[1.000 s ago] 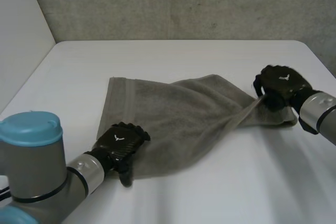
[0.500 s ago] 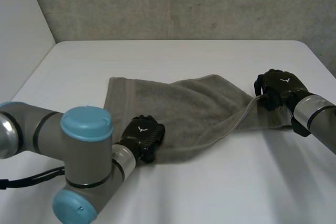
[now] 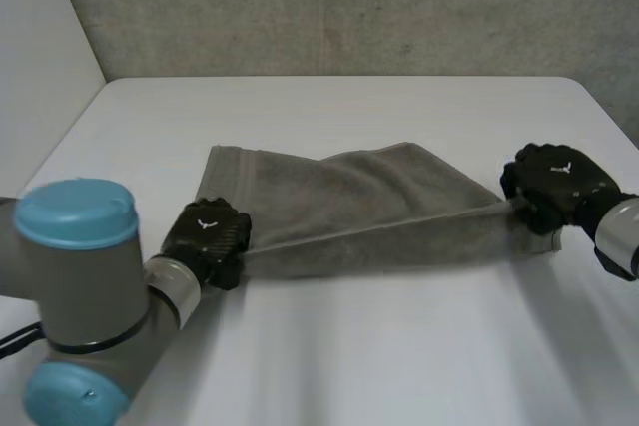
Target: Fold the towel.
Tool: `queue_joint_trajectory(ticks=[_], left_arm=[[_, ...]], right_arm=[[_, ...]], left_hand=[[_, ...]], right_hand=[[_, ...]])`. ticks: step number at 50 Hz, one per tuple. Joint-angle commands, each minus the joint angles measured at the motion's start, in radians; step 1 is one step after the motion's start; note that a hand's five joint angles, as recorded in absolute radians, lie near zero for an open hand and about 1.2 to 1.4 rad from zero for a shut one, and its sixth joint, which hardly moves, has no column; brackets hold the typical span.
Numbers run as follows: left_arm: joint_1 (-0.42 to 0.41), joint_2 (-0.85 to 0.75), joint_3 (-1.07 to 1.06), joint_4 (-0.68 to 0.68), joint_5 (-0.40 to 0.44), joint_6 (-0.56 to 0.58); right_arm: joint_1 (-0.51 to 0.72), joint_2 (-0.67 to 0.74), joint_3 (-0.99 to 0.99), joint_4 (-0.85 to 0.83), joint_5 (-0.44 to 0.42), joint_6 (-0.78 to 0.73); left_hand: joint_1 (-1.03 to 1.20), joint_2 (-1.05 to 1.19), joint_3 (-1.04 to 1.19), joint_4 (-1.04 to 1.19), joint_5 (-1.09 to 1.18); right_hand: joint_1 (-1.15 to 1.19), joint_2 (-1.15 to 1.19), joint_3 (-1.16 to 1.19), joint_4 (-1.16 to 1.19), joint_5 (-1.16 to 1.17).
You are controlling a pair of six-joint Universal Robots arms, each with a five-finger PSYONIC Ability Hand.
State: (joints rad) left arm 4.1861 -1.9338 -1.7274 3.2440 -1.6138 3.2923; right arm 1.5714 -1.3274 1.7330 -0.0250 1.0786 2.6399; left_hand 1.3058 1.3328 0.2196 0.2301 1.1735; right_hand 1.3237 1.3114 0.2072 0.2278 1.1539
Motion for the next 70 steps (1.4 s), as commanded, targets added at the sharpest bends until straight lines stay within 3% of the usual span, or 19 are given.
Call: queue_joint_trajectory(ticks=[1,9,14,17,19,23,25,29,33,38,46,52,59,61,62,63,64,65,70], left_arm=[[0.031,0.055,0.016,-0.035,0.063,0.021],[0.097,-0.027,0.187,-0.030,0.072,0.109],[0.153,-0.174,0.452,-0.023,0.094,0.240],[0.158,-0.182,0.528,-0.007,0.107,0.251],[0.160,-0.169,0.649,0.067,0.133,0.251],[0.157,-0.083,0.681,0.184,0.152,0.248],[0.161,0.068,0.640,0.302,0.169,0.241],[0.170,0.163,0.542,0.376,0.221,0.215],[0.198,0.180,0.374,0.382,0.296,0.176],[0.244,0.179,0.168,0.381,0.318,0.181],[0.284,0.109,-0.064,0.390,0.336,0.231],[0.298,-0.011,-0.104,0.390,0.328,0.319],[0.301,-0.074,-0.098,0.396,0.325,0.331],[0.305,-0.080,-0.093,0.401,0.324,0.331],[0.311,-0.088,-0.092,0.413,0.319,0.331],[0.312,-0.088,-0.092,0.413,0.319,0.331],[0.316,-0.103,-0.089,0.427,0.302,0.331],[0.321,-0.117,-0.086,0.437,0.272,0.332],[0.324,-0.136,-0.075,0.444,0.204,0.333]], right_arm=[[0.007,-0.013,0.008,0.158,-0.101,-0.169],[0.085,0.057,-0.170,0.140,-0.094,-0.253],[0.127,0.126,-0.346,0.034,-0.043,-0.239],[0.167,0.134,-0.471,-0.099,0.043,-0.195],[0.185,0.097,-0.552,-0.264,0.154,-0.088],[0.179,0.013,-0.567,-0.404,0.213,0.044],[0.174,-0.015,-0.564,-0.437,0.212,0.098],[0.171,-0.042,-0.535,-0.377,0.154,0.144],[0.171,-0.049,-0.471,-0.326,0.075,0.134],[0.168,-0.052,-0.240,-0.308,-0.038,0.011],[0.116,-0.036,-0.003,-0.300,-0.060,-0.132],[0.113,-0.015,0.071,-0.291,-0.055,-0.169],[0.119,-0.009,0.099,-0.283,-0.040,-0.169],[0.116,-0.012,0.094,-0.274,-0.039,-0.163],[0.116,-0.015,0.089,-0.267,-0.039,-0.160],[0.116,-0.015,0.089,-0.266,-0.039,-0.159],[0.114,-0.016,0.086,-0.259,-0.037,-0.161],[0.113,-0.016,0.085,-0.253,-0.037,-0.161],[0.113,-0.012,0.083,-0.245,-0.035,-0.163]], left_hand=[[0.091,0.063,-0.045,-0.056,0.048],[0.091,0.063,-0.045,-0.056,0.048],[0.091,0.063,-0.045,-0.056,0.048],[0.091,0.063,-0.045,-0.056,0.048],[0.091,0.063,-0.045,-0.056,0.048],[0.091,0.063,-0.045,-0.056,0.048],[0.091,0.063,-0.045,-0.056,0.048],[0.091,0.063,-0.045,-0.056,0.048],[0.091,0.063,-0.045,-0.056,0.048],[0.091,0.063,-0.045,-0.056,0.048],[0.091,0.063,-0.045,-0.056,0.048],[0.091,0.063,-0.045,-0.056,0.048],[0.091,0.063,-0.045,-0.056,0.048],[-0.021,-0.048,-0.045,-0.056,-0.063],[-0.303,-0.330,-0.045,-0.056,-0.345],[-0.305,-0.333,-0.045,-0.056,-0.348],[-0.707,-0.734,-0.045,-0.056,-0.749],[-0.958,-0.985,-0.045,-0.056,-1.000],[-1.057,-1.084,-0.045,-0.056,-1.099]], right_hand=[[0.073,0.085,-0.033,-0.053,0.068],[0.073,0.085,-0.033,-0.053,0.068],[0.073,0.085,-0.033,-0.053,0.068],[0.073,0.085,-0.033,-0.053,0.068],[0.073,0.085,-0.033,-0.053,0.068],[0.073,0.085,-0.033,-0.053,0.068],[0.073,0.085,-0.033,-0.053,0.068],[0.073,0.085,-0.033,-0.053,0.068],[0.073,0.085,-0.033,-0.053,0.068],[0.073,0.085,-0.033,-0.053,0.068],[0.073,0.085,-0.033,-0.053,0.068],[0.073,0.085,-0.033,-0.053,0.068],[0.073,0.085,-0.033,-0.053,0.068],[0.073,0.085,-0.033,-0.053,0.068],[0.073,0.085,-0.033,-0.053,0.068],[0.073,0.085,-0.033,-0.053,0.068],[0.073,0.085,-0.033,-0.053,0.068],[0.073,0.085,-0.033,-0.053,0.068],[0.073,0.085,-0.033,-0.053,0.068]])
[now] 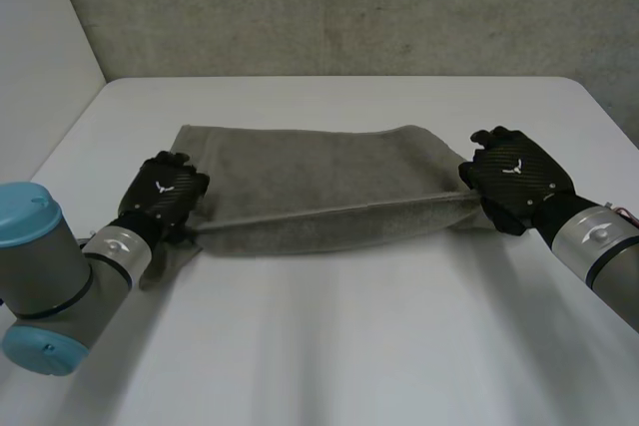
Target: Fold the towel.
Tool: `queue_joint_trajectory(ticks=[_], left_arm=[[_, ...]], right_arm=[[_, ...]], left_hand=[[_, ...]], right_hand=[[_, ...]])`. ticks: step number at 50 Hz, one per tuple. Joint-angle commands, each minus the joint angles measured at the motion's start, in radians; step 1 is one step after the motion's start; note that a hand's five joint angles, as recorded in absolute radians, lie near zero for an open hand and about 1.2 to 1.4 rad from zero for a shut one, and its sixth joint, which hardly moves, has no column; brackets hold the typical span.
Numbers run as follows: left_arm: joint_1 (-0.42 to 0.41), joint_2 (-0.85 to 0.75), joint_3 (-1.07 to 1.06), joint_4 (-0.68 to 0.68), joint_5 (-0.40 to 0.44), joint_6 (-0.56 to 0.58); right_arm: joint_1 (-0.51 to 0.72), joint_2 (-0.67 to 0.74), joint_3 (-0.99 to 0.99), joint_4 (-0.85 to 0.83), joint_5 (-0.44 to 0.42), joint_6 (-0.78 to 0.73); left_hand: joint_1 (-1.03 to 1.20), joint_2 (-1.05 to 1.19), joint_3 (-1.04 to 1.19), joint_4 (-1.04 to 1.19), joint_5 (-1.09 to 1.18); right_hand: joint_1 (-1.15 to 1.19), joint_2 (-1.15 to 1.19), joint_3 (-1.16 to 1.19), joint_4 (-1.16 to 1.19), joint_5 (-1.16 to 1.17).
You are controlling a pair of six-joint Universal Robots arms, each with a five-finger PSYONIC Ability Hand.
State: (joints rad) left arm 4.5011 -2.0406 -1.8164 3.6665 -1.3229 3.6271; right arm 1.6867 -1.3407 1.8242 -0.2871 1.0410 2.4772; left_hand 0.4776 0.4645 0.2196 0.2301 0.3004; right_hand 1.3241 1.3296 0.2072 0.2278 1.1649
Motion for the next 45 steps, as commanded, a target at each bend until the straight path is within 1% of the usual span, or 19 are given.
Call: queue_joint_trajectory(ticks=[1,7,13,20,25,27,29,31,33,34,36,37,38,39,41,42,43,44,45], left_arm=[[0.009,-0.032,0.014,0.020,-0.097,-0.002],[0.001,-0.021,-0.003,0.015,-0.108,-0.002],[0.004,0.002,-0.026,0.006,-0.110,-0.002],[-0.007,0.082,-0.060,-0.089,-0.113,-0.013],[-0.019,0.140,-0.100,-0.135,-0.102,-0.015],[-0.037,0.151,-0.113,-0.148,-0.101,-0.016],[-0.042,0.148,-0.116,-0.148,-0.101,-0.016],[-0.043,0.143,-0.121,-0.151,-0.101,-0.016],[-0.043,0.135,-0.129,-0.160,-0.099,-0.016],[-0.043,0.135,-0.129,-0.160,-0.099,-0.016],[-0.042,0.131,-0.133,-0.174,-0.098,-0.016],[-0.042,0.131,-0.133,-0.174,-0.098,-0.016],[-0.042,0.131,-0.135,-0.186,-0.093,-0.016],[-0.042,0.131,-0.135,-0.186,-0.093,-0.016],[-0.042,0.129,-0.133,-0.209,-0.073,-0.018],[-0.042,0.129,-0.133,-0.209,-0.073,-0.018],[-0.042,0.128,-0.133,-0.217,-0.064,-0.018],[-0.040,0.128,-0.132,-0.224,-0.053,-0.018],[-0.040,0.128,-0.132,-0.224,-0.053,-0.018]], right_arm=[[-0.002,0.002,-0.008,0.017,0.002,0.000],[-0.009,0.008,-0.008,0.020,0.011,0.000],[-0.045,-0.002,-0.019,0.035,0.047,0.005],[-0.097,-0.008,-0.046,0.120,0.109,0.035],[-0.110,-0.017,-0.054,0.135,0.126,0.083],[-0.110,-0.018,-0.054,0.135,0.126,0.086],[-0.110,-0.018,-0.052,0.135,0.125,0.086],[-0.104,-0.014,-0.048,0.135,0.122,0.088],[-0.101,-0.014,-0.046,0.135,0.120,0.088],[-0.099,-0.012,-0.046,0.135,0.120,0.086],[-0.098,-0.011,-0.046,0.135,0.120,0.086],[-0.098,-0.011,-0.046,0.135,0.120,0.086],[-0.098,-0.011,-0.046,0.135,0.120,0.086],[-0.098,-0.009,-0.045,0.135,0.120,0.086],[-0.098,-0.009,-0.045,0.135,0.119,0.086],[-0.099,-0.009,-0.045,0.135,0.120,0.086],[-0.099,-0.009,-0.045,0.135,0.120,0.086],[-0.099,-0.009,-0.048,0.135,0.120,0.086],[-0.102,-0.011,-0.051,0.135,0.122,0.086]], left_hand=[[-0.235,-0.222,-0.045,-0.056,-0.232],[-0.238,-0.225,-0.045,-0.056,-0.235],[-0.235,-0.222,-0.045,-0.056,-0.232],[-0.208,-0.195,-0.045,-0.056,-0.206],[-0.158,-0.145,-0.045,-0.056,-0.156],[-0.050,-0.037,-0.045,-0.056,-0.048],[0.000,0.013,-0.045,-0.056,0.002],[0.029,0.043,-0.045,-0.056,0.032],[0.129,0.142,-0.045,-0.056,0.131],[0.129,0.142,-0.045,-0.056,0.132],[0.267,0.280,-0.045,-0.056,0.269],[0.267,0.280,-0.045,-0.056,0.270],[0.375,0.388,-0.045,-0.056,0.377],[0.376,0.389,-0.045,-0.056,0.379],[0.566,0.579,-0.045,-0.056,0.569],[0.567,0.580,-0.045,-0.056,0.569],[0.648,0.661,-0.045,-0.056,0.651],[0.780,0.793,-0.045,-0.056,0.782],[0.781,0.794,-0.045,-0.056,0.784]], right_hand=[[0.072,0.067,-0.033,-0.053,0.057],[0.072,0.067,-0.033,-0.053,0.057],[0.072,0.067,-0.033,-0.053,0.057],[0.072,0.067,-0.033,-0.053,0.057],[0.072,0.067,-0.033,-0.053,0.057],[0.072,0.067,-0.033,-0.053,0.057],[0.072,0.067,-0.033,-0.053,0.057],[0.072,0.067,-0.033,-0.053,0.057],[0.072,0.067,-0.033,-0.053,0.057],[0.072,0.067,-0.033,-0.053,0.057],[0.072,0.067,-0.033,-0.053,0.057],[0.072,0.067,-0.033,-0.053,0.057],[0.072,0.067,-0.033,-0.053,0.057],[0.072,0.067,-0.033,-0.053,0.057],[0.072,0.067,-0.033,-0.053,0.057],[0.072,0.067,-0.033,-0.053,0.057],[0.072,0.067,-0.033,-0.053,0.057],[0.072,0.067,-0.033,-0.053,0.057],[0.072,0.067,-0.033,-0.053,0.057]])
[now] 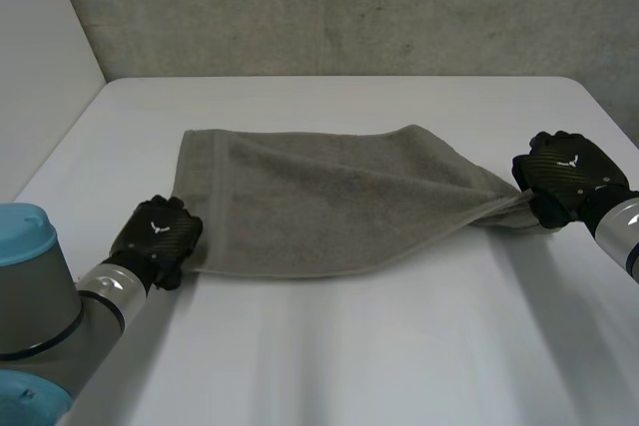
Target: Fold the towel.
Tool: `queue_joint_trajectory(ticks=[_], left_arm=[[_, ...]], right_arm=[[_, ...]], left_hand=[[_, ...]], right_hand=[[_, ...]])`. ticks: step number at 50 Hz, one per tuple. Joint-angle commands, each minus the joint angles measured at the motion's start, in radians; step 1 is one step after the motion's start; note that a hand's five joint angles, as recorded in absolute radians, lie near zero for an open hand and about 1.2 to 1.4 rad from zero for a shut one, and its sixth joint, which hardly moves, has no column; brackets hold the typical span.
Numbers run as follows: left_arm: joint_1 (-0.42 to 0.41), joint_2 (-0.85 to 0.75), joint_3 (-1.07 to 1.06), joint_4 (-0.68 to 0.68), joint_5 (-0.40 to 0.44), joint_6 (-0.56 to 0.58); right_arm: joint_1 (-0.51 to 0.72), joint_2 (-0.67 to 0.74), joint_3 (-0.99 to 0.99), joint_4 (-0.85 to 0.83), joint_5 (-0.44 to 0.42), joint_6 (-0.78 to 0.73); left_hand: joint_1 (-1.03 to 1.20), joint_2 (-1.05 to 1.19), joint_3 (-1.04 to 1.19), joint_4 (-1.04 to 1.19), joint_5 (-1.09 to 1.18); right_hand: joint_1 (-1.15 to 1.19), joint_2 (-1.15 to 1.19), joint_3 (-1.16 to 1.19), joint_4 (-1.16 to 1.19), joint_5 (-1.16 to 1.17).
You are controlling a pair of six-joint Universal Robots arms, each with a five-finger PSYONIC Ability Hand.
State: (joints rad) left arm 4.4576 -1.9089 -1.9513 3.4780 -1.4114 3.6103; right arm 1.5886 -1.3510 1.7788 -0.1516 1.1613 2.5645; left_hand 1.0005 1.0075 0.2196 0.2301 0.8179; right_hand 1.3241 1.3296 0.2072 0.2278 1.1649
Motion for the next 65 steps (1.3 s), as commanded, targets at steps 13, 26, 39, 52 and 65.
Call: queue_joint_trajectory(ticks=[13,26,39,52,65], left_arm=[[0.077,0.215,0.014,-0.198,0.106,-0.021],[0.238,0.568,0.199,-0.405,0.215,-0.219],[0.250,0.329,0.229,-0.412,0.244,-0.216],[0.236,0.275,0.275,-0.409,0.252,-0.219],[0.122,-0.019,0.671,-0.263,0.114,-0.245]], right_arm=[[-0.091,-0.124,-0.044,0.246,-0.064,-0.085],[-0.183,-0.323,-0.171,0.497,-0.227,-0.151],[-0.045,-0.065,-0.231,0.489,-0.097,-0.357],[0.025,-0.105,-0.242,0.346,-0.051,-0.193],[0.123,0.170,-0.629,0.008,0.076,-0.207]], left_hand=[[0.396,0.389,-0.045,-0.056,0.404],[0.396,0.389,-0.045,-0.056,0.404],[0.396,0.389,-0.045,-0.056,0.404],[0.396,0.389,-0.045,-0.056,0.404],[0.396,0.389,-0.045,-0.056,0.404]], right_hand=[[0.072,0.067,-0.033,-0.053,0.057],[0.072,0.067,-0.033,-0.053,0.057],[0.072,0.067,-0.033,-0.053,0.057],[0.072,0.067,-0.033,-0.053,0.057],[0.072,0.067,-0.033,-0.053,0.057]])
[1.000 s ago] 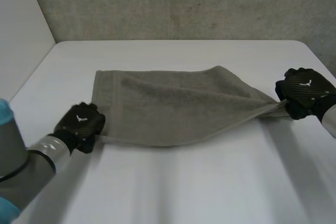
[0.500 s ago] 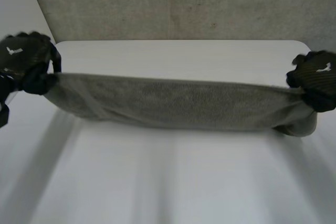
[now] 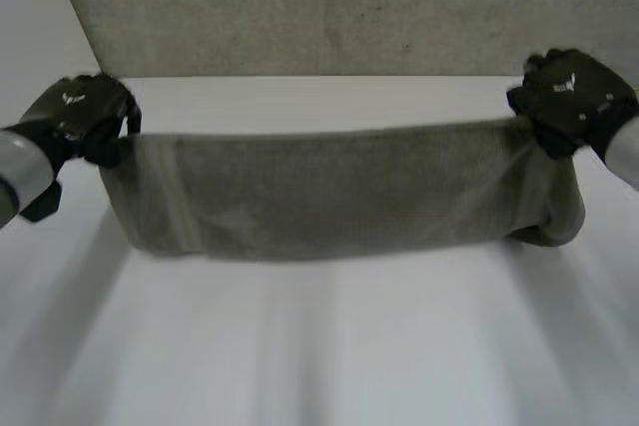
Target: Fold the towel.
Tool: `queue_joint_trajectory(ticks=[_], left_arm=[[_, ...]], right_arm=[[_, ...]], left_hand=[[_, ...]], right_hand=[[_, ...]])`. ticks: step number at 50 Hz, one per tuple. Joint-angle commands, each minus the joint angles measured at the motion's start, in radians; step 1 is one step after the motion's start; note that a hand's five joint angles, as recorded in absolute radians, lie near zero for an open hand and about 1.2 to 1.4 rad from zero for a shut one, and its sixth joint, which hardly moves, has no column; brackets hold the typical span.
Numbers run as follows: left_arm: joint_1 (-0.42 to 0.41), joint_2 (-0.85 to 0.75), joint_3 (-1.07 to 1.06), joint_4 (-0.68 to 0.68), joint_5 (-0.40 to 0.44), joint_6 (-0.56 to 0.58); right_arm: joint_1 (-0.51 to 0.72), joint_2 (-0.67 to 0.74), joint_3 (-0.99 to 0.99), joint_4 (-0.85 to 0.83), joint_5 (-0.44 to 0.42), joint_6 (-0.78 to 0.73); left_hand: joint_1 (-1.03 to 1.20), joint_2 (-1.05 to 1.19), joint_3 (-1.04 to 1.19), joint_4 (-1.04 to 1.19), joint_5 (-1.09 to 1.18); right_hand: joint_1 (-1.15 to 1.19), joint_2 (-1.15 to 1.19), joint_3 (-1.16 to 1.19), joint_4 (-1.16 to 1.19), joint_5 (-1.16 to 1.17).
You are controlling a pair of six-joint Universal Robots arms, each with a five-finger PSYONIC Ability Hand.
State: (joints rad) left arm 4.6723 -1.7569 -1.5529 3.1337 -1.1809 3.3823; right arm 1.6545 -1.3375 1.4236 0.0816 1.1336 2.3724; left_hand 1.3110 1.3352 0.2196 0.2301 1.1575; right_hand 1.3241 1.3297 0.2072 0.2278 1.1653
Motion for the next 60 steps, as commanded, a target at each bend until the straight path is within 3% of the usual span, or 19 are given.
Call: queue_joint_trajectory(ticks=[1,3,7,11,15,21,27,31,36,43,53,58,60], left_arm=[[-0.115,-0.183,0.345,0.085,-0.158,-0.017],[-0.129,-0.179,0.400,0.088,-0.186,-0.021],[-0.130,-0.124,0.461,0.108,-0.197,-0.043],[-0.124,0.002,0.427,0.155,-0.177,-0.113],[-0.092,0.030,0.325,0.166,-0.122,-0.120],[-0.052,0.050,0.203,0.166,-0.105,-0.113],[-0.038,0.091,0.008,0.169,-0.077,-0.112],[-0.009,0.135,-0.163,0.172,0.006,-0.104],[0.040,0.230,-0.262,0.158,0.063,-0.106],[0.075,0.424,-0.280,0.126,0.092,-0.124],[0.106,0.415,-0.236,0.089,0.144,-0.184],[0.069,0.205,-0.175,0.091,0.135,-0.175],[0.048,0.147,-0.152,0.095,0.133,-0.175]], right_arm=[[0.057,0.156,-0.275,-0.226,0.104,-0.015],[0.067,0.115,-0.379,-0.291,0.118,0.016],[0.070,0.046,-0.391,-0.321,0.091,0.105],[0.056,0.015,-0.323,-0.313,-0.018,0.212],[0.048,-0.015,-0.238,-0.315,-0.060,0.211],[0.033,-0.060,-0.072,-0.306,-0.090,0.169],[-0.065,-0.123,0.133,-0.296,-0.156,0.114],[-0.104,-0.140,0.233,-0.275,-0.222,0.099],[-0.162,-0.250,0.333,-0.108,-0.340,0.096],[-0.234,-0.370,0.270,0.084,-0.411,0.106],[-0.237,-0.308,0.242,0.124,-0.448,0.096],[-0.188,-0.170,0.172,0.101,-0.397,0.087],[-0.144,-0.067,0.117,0.089,-0.322,0.074]], left_hand=[[0.085,0.061,-0.045,-0.056,0.064],[0.085,0.061,-0.045,-0.056,0.064],[0.085,0.061,-0.045,-0.056,0.064],[0.085,0.061,-0.045,-0.056,0.064],[0.085,0.061,-0.045,-0.056,0.064],[0.085,0.061,-0.045,-0.056,0.064],[0.085,0.061,-0.045,-0.056,0.064],[0.085,0.061,-0.045,-0.056,0.064],[0.085,0.061,-0.045,-0.056,0.064],[0.085,0.061,-0.045,-0.056,0.064],[0.085,0.061,-0.045,-0.056,0.064],[0.085,0.061,-0.045,-0.056,0.064],[0.085,0.061,-0.045,-0.056,0.064]], right_hand=[[0.072,0.067,-0.033,-0.053,0.056],[0.072,0.067,-0.033,-0.053,0.056],[0.072,0.067,-0.033,-0.053,0.056],[0.072,0.067,-0.033,-0.053,0.056],[0.072,0.067,-0.033,-0.053,0.056],[0.072,0.067,-0.033,-0.053,0.056],[0.072,0.067,-0.033,-0.053,0.056],[0.072,0.067,-0.033,-0.053,0.056],[0.072,0.067,-0.033,-0.053,0.056],[0.072,0.067,-0.033,-0.053,0.056],[0.072,0.067,-0.033,-0.053,0.056],[0.072,0.067,-0.033,-0.053,0.056],[0.072,0.067,-0.033,-0.053,0.056]])
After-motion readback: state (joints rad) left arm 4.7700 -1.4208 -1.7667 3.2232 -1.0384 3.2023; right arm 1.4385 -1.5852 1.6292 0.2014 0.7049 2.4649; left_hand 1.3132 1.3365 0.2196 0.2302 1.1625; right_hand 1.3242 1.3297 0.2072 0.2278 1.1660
